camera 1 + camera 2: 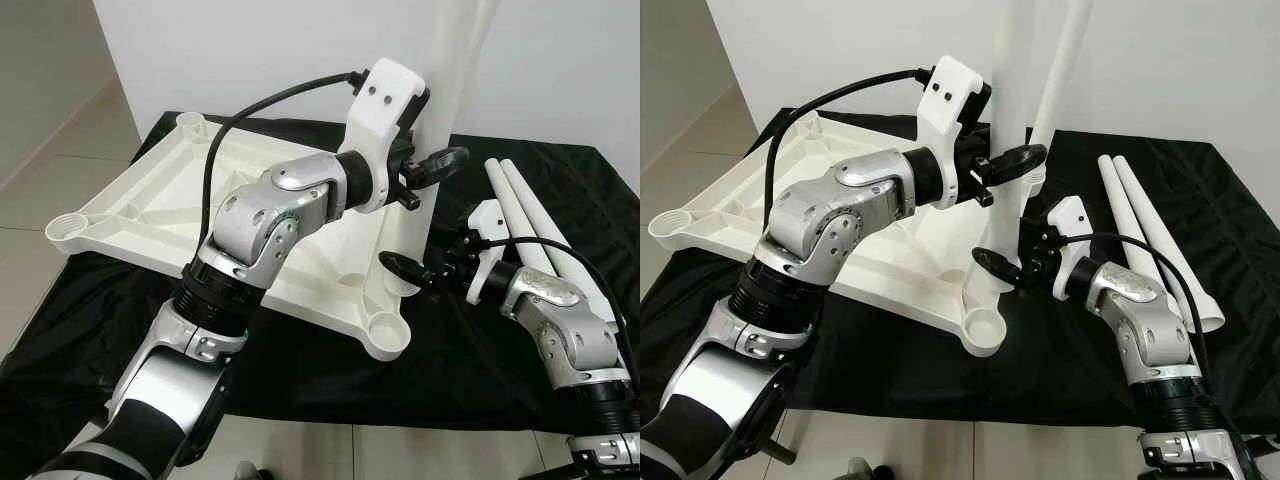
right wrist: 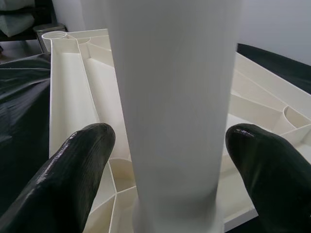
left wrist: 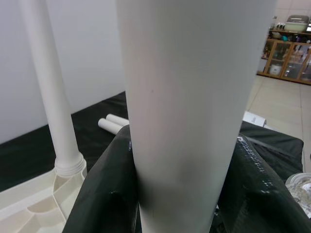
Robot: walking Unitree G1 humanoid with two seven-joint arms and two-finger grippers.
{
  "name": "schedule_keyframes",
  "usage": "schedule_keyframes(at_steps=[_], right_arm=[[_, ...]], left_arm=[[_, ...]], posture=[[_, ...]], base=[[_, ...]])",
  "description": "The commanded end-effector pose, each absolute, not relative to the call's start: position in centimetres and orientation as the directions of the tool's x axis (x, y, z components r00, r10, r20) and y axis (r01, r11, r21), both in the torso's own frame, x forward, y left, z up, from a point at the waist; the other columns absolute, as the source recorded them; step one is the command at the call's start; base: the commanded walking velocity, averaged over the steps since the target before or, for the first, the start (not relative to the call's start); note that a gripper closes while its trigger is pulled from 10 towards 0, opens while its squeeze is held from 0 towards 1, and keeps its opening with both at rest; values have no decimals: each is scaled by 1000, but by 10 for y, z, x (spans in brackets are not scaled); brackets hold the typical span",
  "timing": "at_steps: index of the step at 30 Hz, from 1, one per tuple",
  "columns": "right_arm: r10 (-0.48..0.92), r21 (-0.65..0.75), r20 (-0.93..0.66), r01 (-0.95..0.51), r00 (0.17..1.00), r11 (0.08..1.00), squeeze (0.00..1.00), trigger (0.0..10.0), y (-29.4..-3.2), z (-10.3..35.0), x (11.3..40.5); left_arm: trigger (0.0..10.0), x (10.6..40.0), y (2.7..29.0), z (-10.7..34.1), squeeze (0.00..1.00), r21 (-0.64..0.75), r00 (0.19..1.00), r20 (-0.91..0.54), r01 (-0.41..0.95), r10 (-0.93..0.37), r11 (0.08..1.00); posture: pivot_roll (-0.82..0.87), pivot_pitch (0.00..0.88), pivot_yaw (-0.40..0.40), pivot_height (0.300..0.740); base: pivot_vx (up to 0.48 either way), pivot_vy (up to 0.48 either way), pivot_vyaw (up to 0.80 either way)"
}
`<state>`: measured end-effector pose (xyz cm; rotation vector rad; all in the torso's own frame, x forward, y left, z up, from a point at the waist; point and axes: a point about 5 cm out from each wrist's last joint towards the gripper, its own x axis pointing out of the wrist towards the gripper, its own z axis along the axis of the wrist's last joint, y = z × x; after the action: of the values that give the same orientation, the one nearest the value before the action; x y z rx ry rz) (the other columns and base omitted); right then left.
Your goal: Building children table
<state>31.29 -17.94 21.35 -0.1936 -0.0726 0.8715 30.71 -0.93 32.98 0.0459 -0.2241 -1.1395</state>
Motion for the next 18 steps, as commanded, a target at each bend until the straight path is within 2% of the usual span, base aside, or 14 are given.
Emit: schedule_keyframes(at_steps=[1, 10, 11, 12, 14, 15, 16, 18], right_arm=[[778, -223, -24, -762, 628, 608, 0, 10000, -177, 217, 313], [771, -215, -13, -755, 636, 619, 0, 10000, -176, 227, 321], [769, -211, -15, -754, 639, 622, 0, 9373, -176, 227, 322], [769, -205, -20, -755, 639, 623, 0, 5373, -177, 227, 323], [769, -209, -21, -755, 638, 621, 0, 5098, -177, 228, 324], [770, -200, -26, -758, 638, 621, 0, 784, -177, 227, 324], [770, -200, -26, -758, 638, 621, 0, 784, -177, 227, 324], [760, -189, -39, -752, 649, 632, 0, 0, -178, 226, 325]], left_arm=[[10000, 298, -14, 331, 0, 191, 304, 150, 925, -941, 329], [10000, 293, -17, 332, 0, 207, 286, 151, 927, -946, 313], [10000, 293, -17, 331, 0, 208, 285, 151, 927, -947, 312], [10000, 293, -18, 331, 0, 209, 284, 151, 927, -947, 311], [10000, 292, -18, 331, 0, 208, 282, 151, 928, -947, 310], [10000, 292, -18, 331, 0, 208, 282, 151, 928, -947, 309], [10000, 292, -18, 331, 0, 208, 282, 151, 928, -947, 309], [10000, 291, -19, 332, 0, 210, 278, 152, 929, -948, 306]], posture=[[-90, 77, -7, 740], [-88, 75, -11, 740], [-88, 75, -13, 740], [-88, 75, -13, 740], [-88, 75, -13, 740], [-86, 76, -15, 740], [-86, 76, -15, 740], [-85, 79, -12, 740]], base=[[0, 0, 0], [0, 0, 0], [0, 0, 0], [0, 0, 0], [0, 0, 0], [0, 0, 0], [0, 0, 0], [0, 0, 0]])
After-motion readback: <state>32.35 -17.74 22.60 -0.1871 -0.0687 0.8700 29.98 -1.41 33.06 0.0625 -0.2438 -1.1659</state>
